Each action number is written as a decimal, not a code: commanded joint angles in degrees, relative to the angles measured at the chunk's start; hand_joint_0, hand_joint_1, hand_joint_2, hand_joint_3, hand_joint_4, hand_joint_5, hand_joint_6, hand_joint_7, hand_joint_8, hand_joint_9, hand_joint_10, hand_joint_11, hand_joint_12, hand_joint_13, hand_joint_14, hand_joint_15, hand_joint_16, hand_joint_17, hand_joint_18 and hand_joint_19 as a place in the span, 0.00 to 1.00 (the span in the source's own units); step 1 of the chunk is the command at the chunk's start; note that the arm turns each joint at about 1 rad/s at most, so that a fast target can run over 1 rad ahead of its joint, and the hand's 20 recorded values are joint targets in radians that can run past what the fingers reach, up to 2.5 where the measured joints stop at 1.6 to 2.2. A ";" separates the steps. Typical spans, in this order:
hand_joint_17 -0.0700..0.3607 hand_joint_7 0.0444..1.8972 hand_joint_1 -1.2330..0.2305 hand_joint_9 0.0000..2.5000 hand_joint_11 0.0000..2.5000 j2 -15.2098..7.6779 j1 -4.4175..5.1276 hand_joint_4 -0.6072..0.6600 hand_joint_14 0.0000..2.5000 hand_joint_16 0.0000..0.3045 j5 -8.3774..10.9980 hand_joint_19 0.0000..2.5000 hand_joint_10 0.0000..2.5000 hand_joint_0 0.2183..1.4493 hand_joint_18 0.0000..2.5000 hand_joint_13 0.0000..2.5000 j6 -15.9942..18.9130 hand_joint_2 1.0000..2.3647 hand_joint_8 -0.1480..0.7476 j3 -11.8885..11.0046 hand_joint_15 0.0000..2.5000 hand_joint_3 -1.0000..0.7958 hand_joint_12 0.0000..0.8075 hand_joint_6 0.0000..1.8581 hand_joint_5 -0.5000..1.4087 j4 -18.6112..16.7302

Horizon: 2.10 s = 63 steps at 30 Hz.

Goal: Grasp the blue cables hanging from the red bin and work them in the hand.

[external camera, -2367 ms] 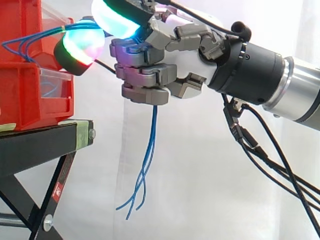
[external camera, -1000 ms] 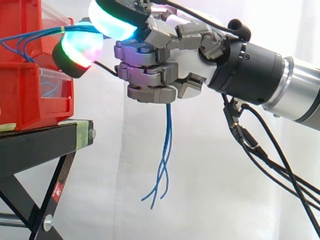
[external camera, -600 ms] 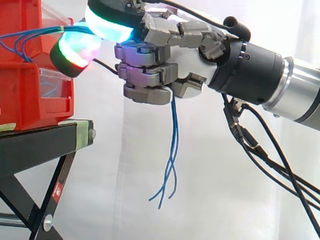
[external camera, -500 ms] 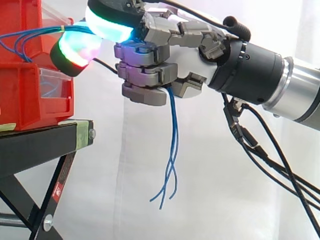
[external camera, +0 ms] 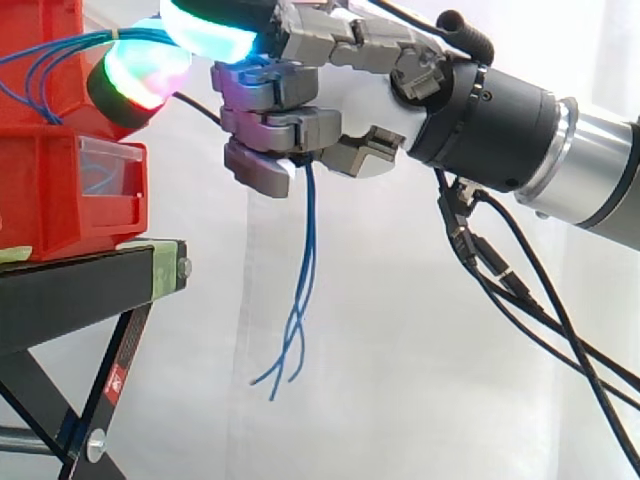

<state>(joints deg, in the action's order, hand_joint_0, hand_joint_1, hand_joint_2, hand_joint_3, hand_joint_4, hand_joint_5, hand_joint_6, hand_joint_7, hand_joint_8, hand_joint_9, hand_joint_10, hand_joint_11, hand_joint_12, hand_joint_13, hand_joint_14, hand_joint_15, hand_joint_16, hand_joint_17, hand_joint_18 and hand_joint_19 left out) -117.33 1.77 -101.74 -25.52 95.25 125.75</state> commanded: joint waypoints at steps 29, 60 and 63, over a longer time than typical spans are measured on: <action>0.39 0.67 0.38 0.11 0.71 -0.53 -0.19 0.67 1.00 0.14 -0.21 0.44 1.00 0.79 0.35 0.22 -0.58 0.01 0.56 -0.07 0.59 0.58 0.51 0.00 0.38 1.43; 0.37 0.65 0.45 0.15 0.69 -0.53 -0.19 0.69 1.00 0.13 0.14 0.65 1.00 0.65 0.51 0.27 0.83 0.01 0.57 0.02 0.59 0.19 0.50 0.00 0.38 3.01; 0.38 0.65 0.45 0.16 0.68 -0.53 0.07 0.69 1.00 0.14 0.14 0.65 1.00 0.65 0.52 0.27 2.14 0.01 0.58 0.02 0.60 0.19 0.50 0.00 0.38 4.68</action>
<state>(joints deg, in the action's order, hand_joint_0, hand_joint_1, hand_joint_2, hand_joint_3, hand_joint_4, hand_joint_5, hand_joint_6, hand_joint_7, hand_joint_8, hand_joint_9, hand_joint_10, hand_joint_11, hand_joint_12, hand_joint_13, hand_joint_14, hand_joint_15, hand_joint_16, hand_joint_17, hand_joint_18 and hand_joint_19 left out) -117.83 1.65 -101.67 -24.77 95.24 128.76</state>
